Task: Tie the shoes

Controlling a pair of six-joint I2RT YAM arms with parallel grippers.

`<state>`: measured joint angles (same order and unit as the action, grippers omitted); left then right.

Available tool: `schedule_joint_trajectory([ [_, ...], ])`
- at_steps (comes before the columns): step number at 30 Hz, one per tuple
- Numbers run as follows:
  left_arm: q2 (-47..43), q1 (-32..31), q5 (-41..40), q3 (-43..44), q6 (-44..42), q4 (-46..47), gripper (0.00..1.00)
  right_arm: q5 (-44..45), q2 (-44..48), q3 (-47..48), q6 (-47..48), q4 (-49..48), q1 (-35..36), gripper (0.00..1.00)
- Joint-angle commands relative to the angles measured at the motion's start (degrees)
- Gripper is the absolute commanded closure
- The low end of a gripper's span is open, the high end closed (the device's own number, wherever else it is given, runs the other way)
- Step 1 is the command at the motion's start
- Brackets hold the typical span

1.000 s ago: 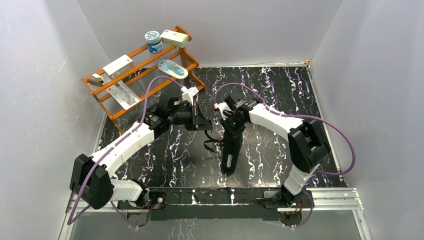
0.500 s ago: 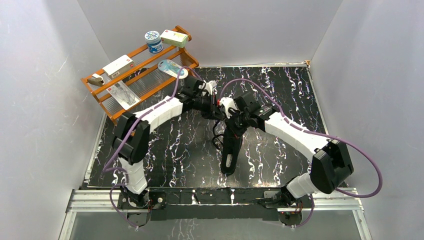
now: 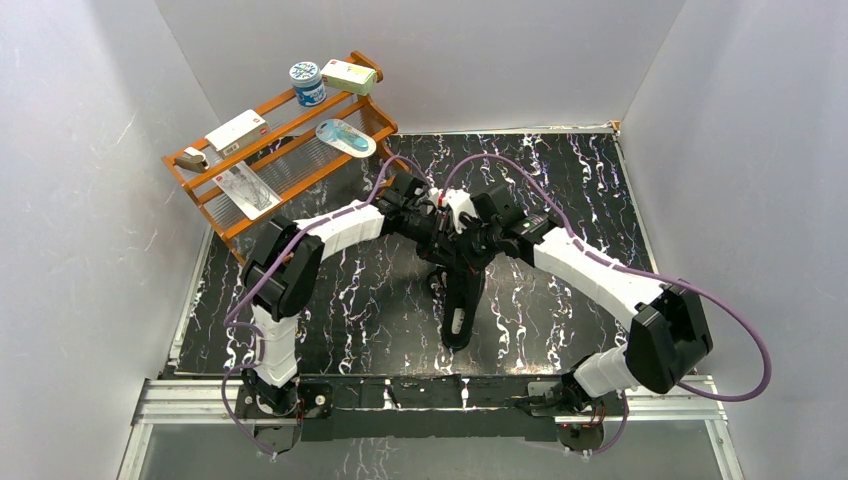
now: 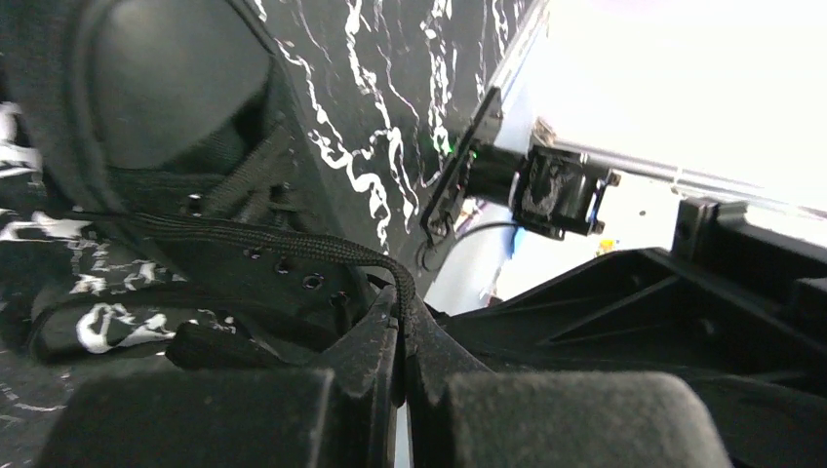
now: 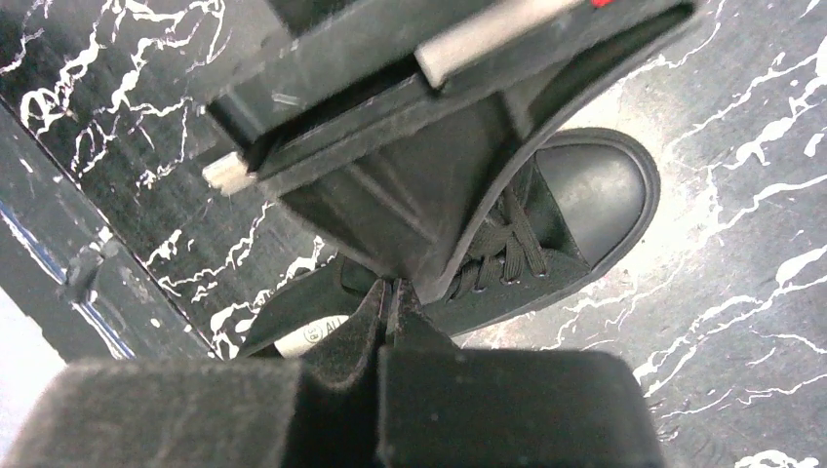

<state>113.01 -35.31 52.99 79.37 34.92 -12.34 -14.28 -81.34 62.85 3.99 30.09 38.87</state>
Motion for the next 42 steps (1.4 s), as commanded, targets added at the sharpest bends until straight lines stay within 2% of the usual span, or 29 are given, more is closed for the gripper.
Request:
schedule_joint_trajectory([
  [1, 0.0, -1.4, 9.7, -1.0, -4.1, -1.2, 1.00, 4.2, 3.1, 2.3, -1.6, -3.0, 0.2, 1.00],
  [4, -0.2, -1.6, 12.2, -2.0, -7.5, -1.3, 1.00, 6.5, 2.7, 3.5, -2.4, -1.4, 0.2, 1.00],
  [10, 1.2, -2.1, 17.1, -2.8, -9.1, -0.8, 1.00, 8.2, 2.8, 3.5, -4.8, -0.9, 0.2, 1.00],
  [15, 3.4, -2.6, 23.7, -4.7, -10.2, 1.7, 1.00, 9.0, 3.0, 2.1, -8.8, -0.7, 0.2, 0.92],
  [18, 3.6, -2.6, 25.0, -5.0, -10.5, 1.8, 1.00, 10.0, 2.5, 1.5, -11.4, -0.2, 0.2, 0.90],
  [24, 4.0, -2.7, 26.0, -5.0, -9.9, 2.3, 1.00, 6.9, 0.0, 3.9, -14.9, 5.0, 0.1, 0.76],
  [26, 4.7, -2.7, 27.2, -5.2, -9.8, 2.6, 1.00, 7.6, -2.7, 7.3, -16.2, 11.9, 0.1, 0.74],
  [28, 4.9, -2.6, 28.0, -5.6, -10.1, 2.8, 1.00, 10.4, -5.3, 11.0, -16.6, 21.0, 0.0, 0.66],
  [30, 5.3, -2.7, 28.6, -5.8, -10.0, 2.9, 1.00, 14.5, -3.8, 11.6, -16.4, 23.9, -0.4, 0.57],
  [33, 5.8, -2.6, 28.9, -5.8, -9.7, 2.8, 1.00, 15.0, 2.1, 11.2, -13.7, 22.4, -4.1, 0.45],
  [35, 6.0, -2.6, 28.8, -5.7, -9.7, 2.9, 1.00, 10.3, 5.8, 9.4, -9.1, 19.0, -5.8, 0.40],
  [38, 6.6, -2.6, 28.7, -5.6, -9.4, 2.9, 1.00, 3.9, 8.8, 4.4, 1.7, 14.5, -5.8, 0.36],
  [40, 7.0, -2.6, 29.0, -5.3, -8.9, 2.9, 1.00, 5.0, 9.0, 4.8, 5.7, 15.2, -5.9, 0.36],
  [42, 7.1, -2.6, 29.5, -5.1, -8.8, 2.9, 1.00, -2.2, 10.2, 3.5, 10.9, 15.2, -6.0, 0.37],
])
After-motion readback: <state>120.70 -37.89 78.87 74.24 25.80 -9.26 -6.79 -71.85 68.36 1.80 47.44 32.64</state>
